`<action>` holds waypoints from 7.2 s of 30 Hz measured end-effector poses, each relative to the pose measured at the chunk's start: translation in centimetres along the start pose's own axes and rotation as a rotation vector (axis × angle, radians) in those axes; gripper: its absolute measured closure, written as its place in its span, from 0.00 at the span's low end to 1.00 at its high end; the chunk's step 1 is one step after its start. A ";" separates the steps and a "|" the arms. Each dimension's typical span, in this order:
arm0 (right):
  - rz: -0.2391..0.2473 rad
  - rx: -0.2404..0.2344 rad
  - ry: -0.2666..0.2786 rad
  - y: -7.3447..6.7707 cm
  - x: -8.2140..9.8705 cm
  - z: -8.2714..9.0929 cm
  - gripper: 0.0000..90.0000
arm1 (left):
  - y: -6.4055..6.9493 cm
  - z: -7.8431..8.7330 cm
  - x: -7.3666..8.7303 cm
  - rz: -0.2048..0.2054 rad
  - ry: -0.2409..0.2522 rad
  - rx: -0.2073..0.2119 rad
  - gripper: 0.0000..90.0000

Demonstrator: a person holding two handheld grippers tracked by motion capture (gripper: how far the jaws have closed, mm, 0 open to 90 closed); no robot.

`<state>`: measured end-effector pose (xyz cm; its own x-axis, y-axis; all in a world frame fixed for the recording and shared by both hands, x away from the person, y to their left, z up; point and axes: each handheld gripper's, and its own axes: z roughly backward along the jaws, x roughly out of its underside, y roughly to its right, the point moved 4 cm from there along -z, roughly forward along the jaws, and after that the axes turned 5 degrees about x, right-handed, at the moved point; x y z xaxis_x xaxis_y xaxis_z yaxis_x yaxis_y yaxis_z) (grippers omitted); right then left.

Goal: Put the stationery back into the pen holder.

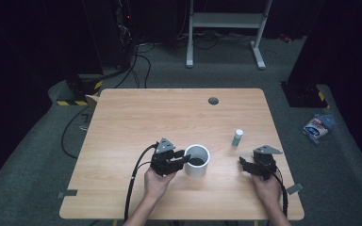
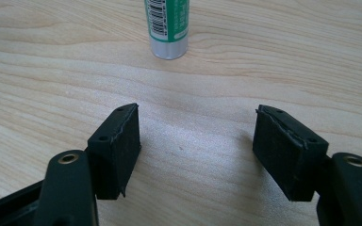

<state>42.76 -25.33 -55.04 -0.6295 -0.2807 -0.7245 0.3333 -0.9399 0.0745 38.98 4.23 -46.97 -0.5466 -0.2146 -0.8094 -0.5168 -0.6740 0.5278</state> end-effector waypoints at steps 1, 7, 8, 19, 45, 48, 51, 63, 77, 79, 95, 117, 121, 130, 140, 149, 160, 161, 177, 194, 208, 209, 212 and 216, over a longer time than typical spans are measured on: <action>0.000 0.000 0.000 0.0 0.0 0.0 0.36 | 0.0 0.0 0.0 0.000 0.000 0.000 0.71; 0.000 0.000 0.000 0.0 0.0 0.0 0.36 | 0.0 0.8 -0.8 0.003 0.039 0.002 0.61; 0.000 0.000 0.000 0.0 0.0 0.0 0.36 | -0.1 0.9 -1.0 0.004 0.044 0.001 0.60; 0.000 0.000 0.000 0.0 0.0 0.0 0.36 | -1.2 2.5 -2.1 0.004 0.097 -0.035 0.53; 0.000 0.000 0.000 0.0 0.0 0.0 0.36 | -3.8 4.5 -2.3 -0.008 0.159 -0.116 0.49; 0.000 0.000 0.000 0.0 0.0 0.0 0.36 | -4.1 4.6 -2.3 -0.018 0.154 -0.126 0.47; 0.002 0.000 0.001 0.0 0.0 0.0 0.36 | -4.5 4.8 -2.3 -0.014 0.170 -0.145 0.46; 0.002 0.000 0.002 0.0 0.0 0.0 0.36 | -5.6 5.1 -1.7 -0.028 0.160 -0.186 0.43; 0.003 0.000 0.002 0.0 0.0 0.0 0.36 | -7.3 5.7 -0.8 -0.073 0.154 -0.278 0.41; 0.002 0.000 0.002 0.0 0.0 0.0 0.36 | -7.7 5.7 -0.5 -0.078 0.157 -0.304 0.41; 0.005 0.000 0.002 0.0 0.0 0.0 0.36 | -10.0 6.1 1.0 -0.054 0.136 -0.376 0.40; 0.001 -0.002 -0.001 0.0 0.0 0.0 0.36 | -12.6 6.0 3.0 -0.071 0.068 -0.472 0.40; -0.002 -0.002 -0.004 0.0 0.0 0.0 0.31 | -13.0 5.9 3.1 -0.060 0.081 -0.487 0.40; 0.051 -0.033 -0.060 -0.2 -0.4 0.1 0.27 | -13.7 6.0 3.5 -0.046 0.065 -0.520 0.40; 0.033 -0.063 0.001 -0.7 -1.7 1.4 0.33 | -13.9 6.0 3.5 -0.051 0.058 -0.541 0.35; 0.031 -0.073 0.033 -0.7 -4.5 1.8 0.39 | -13.9 6.0 3.4 -0.047 0.060 -0.548 0.34; 0.021 -0.075 0.074 -0.9 -7.0 1.1 0.51 | -13.9 5.8 3.4 -0.038 0.077 -0.550 0.34; 0.014 -0.074 0.072 -0.9 -7.0 1.0 0.51 | -14.0 5.9 3.4 -0.044 0.067 -0.550 0.34; -0.003 -0.085 0.073 -1.3 -8.2 -0.6 0.63 | -13.9 5.9 3.4 -0.042 0.070 -0.549 0.34; 0.029 -0.085 0.082 -1.7 -8.2 0.3 0.71 | -14.0 6.0 3.4 -0.051 0.055 -0.549 0.34; 0.054 -0.135 0.092 -2.2 -8.2 2.1 0.72 | -14.0 6.0 3.4 -0.048 0.059 -0.549 0.34; 0.052 -0.139 0.093 -2.3 -8.2 2.2 0.72 | -14.0 6.0 3.4 -0.048 0.059 -0.549 0.34; 0.063 -0.149 0.098 -2.5 -8.2 2.5 0.72 | -14.0 6.0 3.4 -0.048 0.059 -0.549 0.34; 0.070 -0.159 0.107 -2.8 -8.2 3.0 0.72 | -14.0 6.0 3.4 -0.048 0.059 -0.549 0.34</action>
<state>44.91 -21.02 -47.25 -0.5254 -0.3142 -0.7907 0.4858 -0.8738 0.0244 40.40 17.14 -55.56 -0.4848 -0.2038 -0.8506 -0.1124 -0.9499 0.2916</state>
